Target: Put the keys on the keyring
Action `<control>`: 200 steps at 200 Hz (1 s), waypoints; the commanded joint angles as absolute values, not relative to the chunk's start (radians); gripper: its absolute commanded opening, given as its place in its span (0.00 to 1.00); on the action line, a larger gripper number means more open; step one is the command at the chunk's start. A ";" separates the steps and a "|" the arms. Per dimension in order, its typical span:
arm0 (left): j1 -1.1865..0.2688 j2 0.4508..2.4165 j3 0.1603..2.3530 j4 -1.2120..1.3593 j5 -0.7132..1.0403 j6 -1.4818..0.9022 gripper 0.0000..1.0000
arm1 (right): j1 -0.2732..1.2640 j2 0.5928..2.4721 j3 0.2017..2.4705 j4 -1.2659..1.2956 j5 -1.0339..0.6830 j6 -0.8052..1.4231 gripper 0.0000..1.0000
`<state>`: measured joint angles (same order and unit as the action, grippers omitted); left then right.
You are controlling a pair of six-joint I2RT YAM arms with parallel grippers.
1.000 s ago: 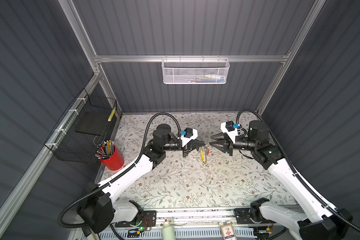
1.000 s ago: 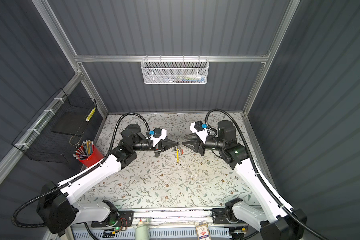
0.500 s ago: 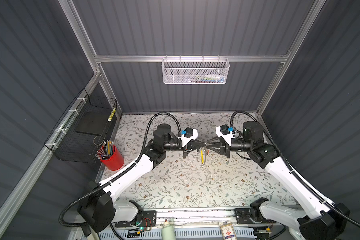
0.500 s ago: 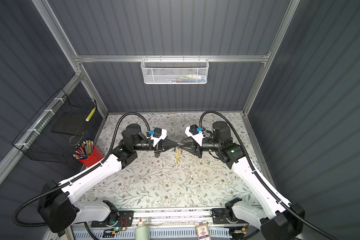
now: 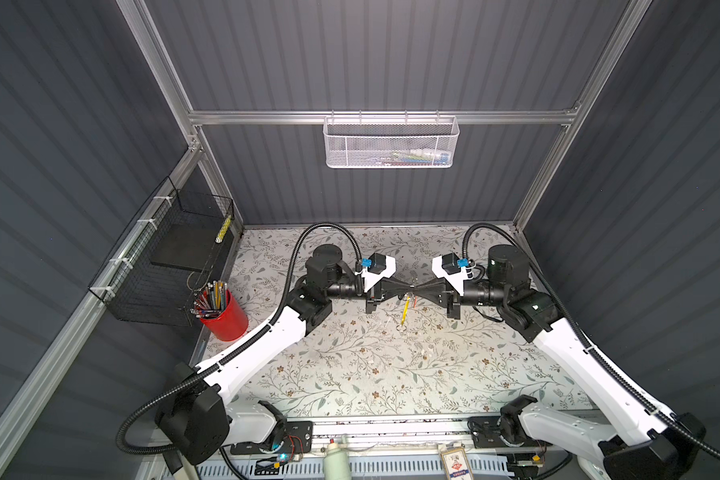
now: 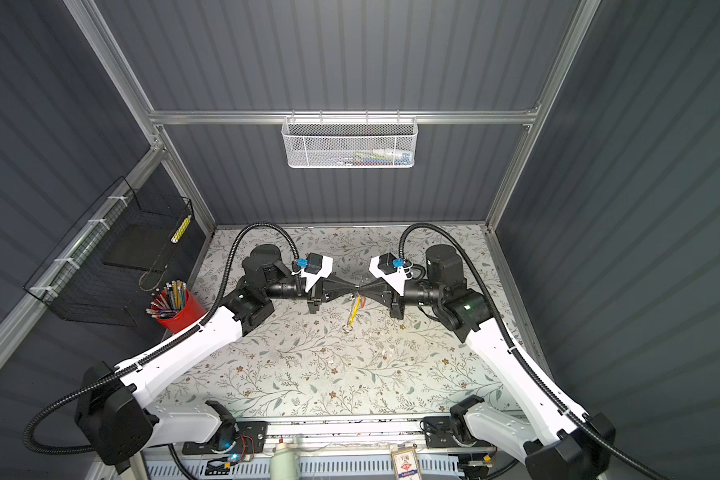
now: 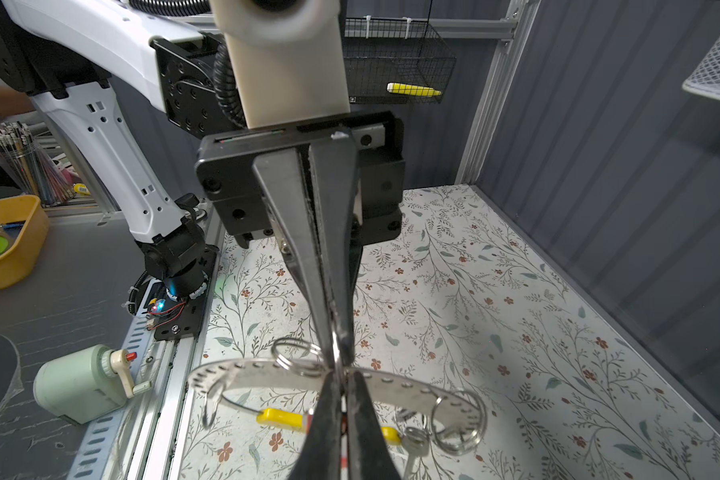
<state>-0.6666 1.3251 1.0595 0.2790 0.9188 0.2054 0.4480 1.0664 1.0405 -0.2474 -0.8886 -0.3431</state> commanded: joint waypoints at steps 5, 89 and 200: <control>-0.664 1.342 1.086 0.236 0.940 0.224 0.00 | 0.456 1.046 1.038 -0.219 -0.897 -0.352 0.00; -0.666 1.335 1.313 -0.305 0.721 0.632 0.39 | 0.460 1.114 1.169 -0.568 -0.789 -0.412 0.00; -0.758 1.448 1.530 -0.628 0.535 0.883 0.36 | 0.515 1.288 1.396 -0.826 -0.672 -0.408 0.00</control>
